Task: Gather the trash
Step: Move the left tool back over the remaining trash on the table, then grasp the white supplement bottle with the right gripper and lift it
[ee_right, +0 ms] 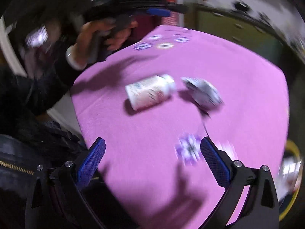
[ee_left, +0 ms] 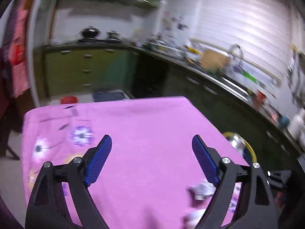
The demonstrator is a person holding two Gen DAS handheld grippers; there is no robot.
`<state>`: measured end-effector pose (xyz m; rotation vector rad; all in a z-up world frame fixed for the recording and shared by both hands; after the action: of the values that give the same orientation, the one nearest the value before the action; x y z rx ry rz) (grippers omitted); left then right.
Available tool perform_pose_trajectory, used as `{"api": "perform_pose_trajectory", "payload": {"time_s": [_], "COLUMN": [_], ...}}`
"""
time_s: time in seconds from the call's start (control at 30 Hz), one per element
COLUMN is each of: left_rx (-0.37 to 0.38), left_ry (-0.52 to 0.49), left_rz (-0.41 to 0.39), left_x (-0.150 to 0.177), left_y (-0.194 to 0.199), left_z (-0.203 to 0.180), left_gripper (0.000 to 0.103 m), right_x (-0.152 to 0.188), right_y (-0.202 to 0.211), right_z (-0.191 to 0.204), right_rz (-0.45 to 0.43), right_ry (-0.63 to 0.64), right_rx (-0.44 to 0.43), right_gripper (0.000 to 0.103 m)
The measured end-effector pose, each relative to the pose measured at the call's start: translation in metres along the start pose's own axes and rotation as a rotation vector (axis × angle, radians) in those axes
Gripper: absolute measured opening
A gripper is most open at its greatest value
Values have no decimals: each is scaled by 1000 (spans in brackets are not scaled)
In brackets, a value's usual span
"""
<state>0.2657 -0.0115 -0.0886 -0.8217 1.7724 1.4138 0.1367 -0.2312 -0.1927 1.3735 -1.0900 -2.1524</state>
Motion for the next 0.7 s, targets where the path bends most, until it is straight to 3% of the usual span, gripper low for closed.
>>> {"api": "perform_pose_trajectory", "payload": {"time_s": [0.2, 0.7], "left_rx": [-52, -55], "left_ry": [73, -18], "left_rz": [-34, 18], "left_x": [5, 28], "left_y": [-5, -22], "left_z": [44, 26], "left_gripper": [84, 87], "right_x": [-37, -66], "right_y": [-46, -84], "right_z": [4, -15], "right_rz": [74, 125], "right_ry": [164, 186], "right_rx": [-3, -94], "right_gripper": [98, 97]}}
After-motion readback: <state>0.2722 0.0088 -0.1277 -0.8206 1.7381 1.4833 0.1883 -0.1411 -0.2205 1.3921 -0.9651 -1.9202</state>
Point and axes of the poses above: each gripper's, at about its wrist camera, not at the fingertips, and y roughly against the way its jaws point, z to its left, x to its underside, the point moved 7 cm from there along -y, roughly the way its jaws point, and after that the axes turned 9 degrees about -x, right-handed, at the moved point
